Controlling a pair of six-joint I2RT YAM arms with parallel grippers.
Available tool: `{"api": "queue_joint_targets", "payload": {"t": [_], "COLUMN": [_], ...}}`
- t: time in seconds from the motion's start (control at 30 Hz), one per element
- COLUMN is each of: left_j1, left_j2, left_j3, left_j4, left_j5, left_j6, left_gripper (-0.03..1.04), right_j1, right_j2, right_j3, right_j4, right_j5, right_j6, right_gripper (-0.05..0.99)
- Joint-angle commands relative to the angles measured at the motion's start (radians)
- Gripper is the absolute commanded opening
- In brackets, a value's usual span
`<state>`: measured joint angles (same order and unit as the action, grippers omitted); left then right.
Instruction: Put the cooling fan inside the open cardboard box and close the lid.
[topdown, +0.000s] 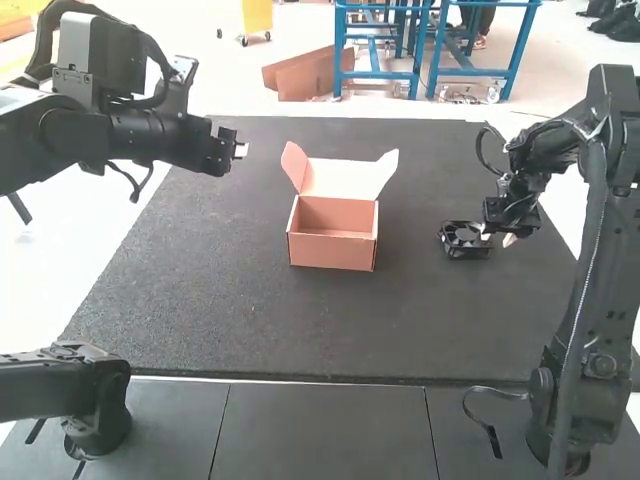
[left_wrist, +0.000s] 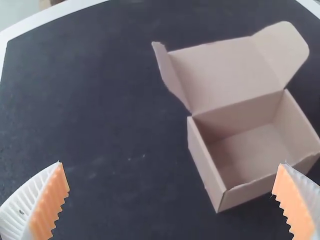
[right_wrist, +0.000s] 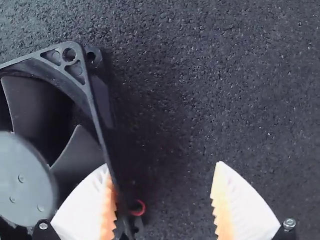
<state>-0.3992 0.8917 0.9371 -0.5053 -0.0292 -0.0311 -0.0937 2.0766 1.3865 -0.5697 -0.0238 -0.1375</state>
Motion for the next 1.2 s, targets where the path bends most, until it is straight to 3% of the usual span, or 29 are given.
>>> {"api": "queue_joint_targets", "payload": {"t": [0.0, 0.4, 0.77, 0.83, 1.17], "left_j1": [0.013, 0.022, 0.023, 0.022, 0.022], "left_j2": [0.000, 0.000, 0.000, 0.000, 0.000], "left_j3": [0.049, 0.060, 0.035, 0.028, -0.026], "left_j4": [0.001, -0.016, -0.021, -0.016, 0.019], "left_j5": [-0.001, -0.001, -0.001, -0.001, -0.001], "left_j6": [-0.006, -0.006, -0.006, -0.006, -0.004], "left_gripper": [0.96, 0.96, 0.96, 0.96, 0.96], "right_j1": [-0.008, 0.028, 0.020, 0.026, 0.069], "right_j2": [0.027, 0.051, -0.090, -0.156, -0.451], "right_j3": [0.014, -0.015, 0.028, 0.032, 0.000], "right_j4": [-0.012, -0.053, -0.044, -0.061, -0.246], "right_j5": [0.036, -0.015, -0.074, -0.116, -0.162], "right_j6": [-0.013, -0.014, 0.056, 0.058, 0.171], "right_gripper": [0.33, -0.02, -0.02, -0.02, -0.02]}}
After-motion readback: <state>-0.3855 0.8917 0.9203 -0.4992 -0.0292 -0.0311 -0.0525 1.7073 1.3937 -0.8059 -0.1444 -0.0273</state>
